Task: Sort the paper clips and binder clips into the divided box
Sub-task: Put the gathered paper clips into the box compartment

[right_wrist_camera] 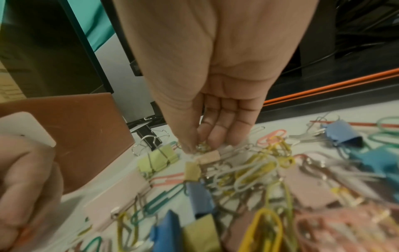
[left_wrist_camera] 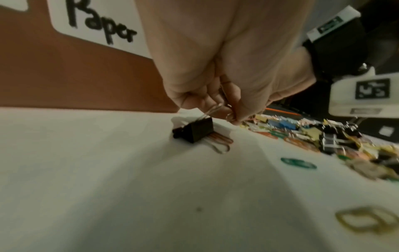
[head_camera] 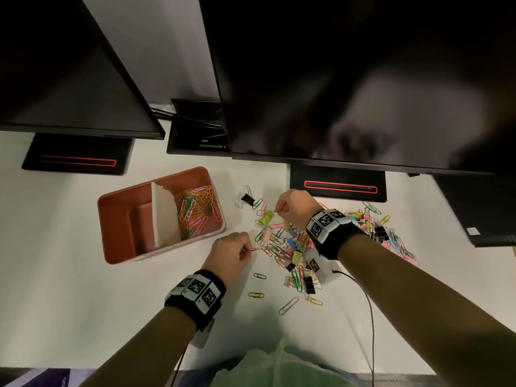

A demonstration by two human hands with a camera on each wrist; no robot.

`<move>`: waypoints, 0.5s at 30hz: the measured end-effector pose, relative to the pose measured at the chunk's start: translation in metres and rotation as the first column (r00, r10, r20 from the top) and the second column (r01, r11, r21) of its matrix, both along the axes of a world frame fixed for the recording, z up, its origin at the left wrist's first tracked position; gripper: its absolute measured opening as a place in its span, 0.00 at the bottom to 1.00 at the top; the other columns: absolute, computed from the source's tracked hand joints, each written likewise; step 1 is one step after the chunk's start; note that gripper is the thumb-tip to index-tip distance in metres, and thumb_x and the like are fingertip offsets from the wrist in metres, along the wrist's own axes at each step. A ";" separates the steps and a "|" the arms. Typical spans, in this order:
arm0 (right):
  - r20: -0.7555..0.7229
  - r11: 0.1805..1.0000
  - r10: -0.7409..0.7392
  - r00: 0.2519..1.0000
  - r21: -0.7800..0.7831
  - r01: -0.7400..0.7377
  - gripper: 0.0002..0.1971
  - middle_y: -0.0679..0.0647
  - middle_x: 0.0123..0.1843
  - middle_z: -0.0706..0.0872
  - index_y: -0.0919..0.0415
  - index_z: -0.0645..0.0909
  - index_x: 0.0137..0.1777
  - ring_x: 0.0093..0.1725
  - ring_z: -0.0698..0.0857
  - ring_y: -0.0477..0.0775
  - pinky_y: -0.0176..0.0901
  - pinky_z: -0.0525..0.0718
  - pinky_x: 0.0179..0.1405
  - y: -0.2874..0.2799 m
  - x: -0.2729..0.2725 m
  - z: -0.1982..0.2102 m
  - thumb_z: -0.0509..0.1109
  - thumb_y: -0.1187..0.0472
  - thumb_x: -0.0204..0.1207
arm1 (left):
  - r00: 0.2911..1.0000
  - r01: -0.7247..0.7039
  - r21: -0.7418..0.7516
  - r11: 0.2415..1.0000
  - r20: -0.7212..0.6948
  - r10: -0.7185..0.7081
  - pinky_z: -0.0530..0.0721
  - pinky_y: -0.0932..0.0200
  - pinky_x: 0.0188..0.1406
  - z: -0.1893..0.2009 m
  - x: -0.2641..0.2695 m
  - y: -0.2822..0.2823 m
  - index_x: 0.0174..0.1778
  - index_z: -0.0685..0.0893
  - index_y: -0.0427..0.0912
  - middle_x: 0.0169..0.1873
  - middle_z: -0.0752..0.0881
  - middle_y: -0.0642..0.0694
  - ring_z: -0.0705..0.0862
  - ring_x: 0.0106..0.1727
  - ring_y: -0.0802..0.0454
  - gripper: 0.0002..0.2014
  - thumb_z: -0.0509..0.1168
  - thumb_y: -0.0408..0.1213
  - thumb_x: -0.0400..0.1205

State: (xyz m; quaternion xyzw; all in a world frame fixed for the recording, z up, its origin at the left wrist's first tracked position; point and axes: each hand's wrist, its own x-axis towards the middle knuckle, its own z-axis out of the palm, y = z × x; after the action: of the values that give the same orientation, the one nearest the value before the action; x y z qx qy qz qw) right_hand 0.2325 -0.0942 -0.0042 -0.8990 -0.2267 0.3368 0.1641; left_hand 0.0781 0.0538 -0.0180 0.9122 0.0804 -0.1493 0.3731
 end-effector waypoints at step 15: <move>0.009 0.940 0.335 0.942 -0.063 -0.334 0.10 0.57 0.56 0.80 0.57 0.83 0.56 0.56 0.81 0.59 0.46 0.79 0.54 0.033 0.017 0.002 0.67 0.63 0.76 | 0.990 -0.131 -0.007 0.991 -0.051 0.131 0.82 0.53 0.49 -0.015 0.034 -0.015 0.61 0.80 0.43 0.43 0.82 0.45 0.82 0.43 0.48 0.16 0.67 0.32 0.77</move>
State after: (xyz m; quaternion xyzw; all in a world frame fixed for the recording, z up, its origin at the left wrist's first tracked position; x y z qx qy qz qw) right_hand 0.2490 -0.0616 -0.0023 -0.8553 -0.3674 0.3576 0.0749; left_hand 0.1118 0.0390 -0.0327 0.8989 0.1488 -0.1480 0.3846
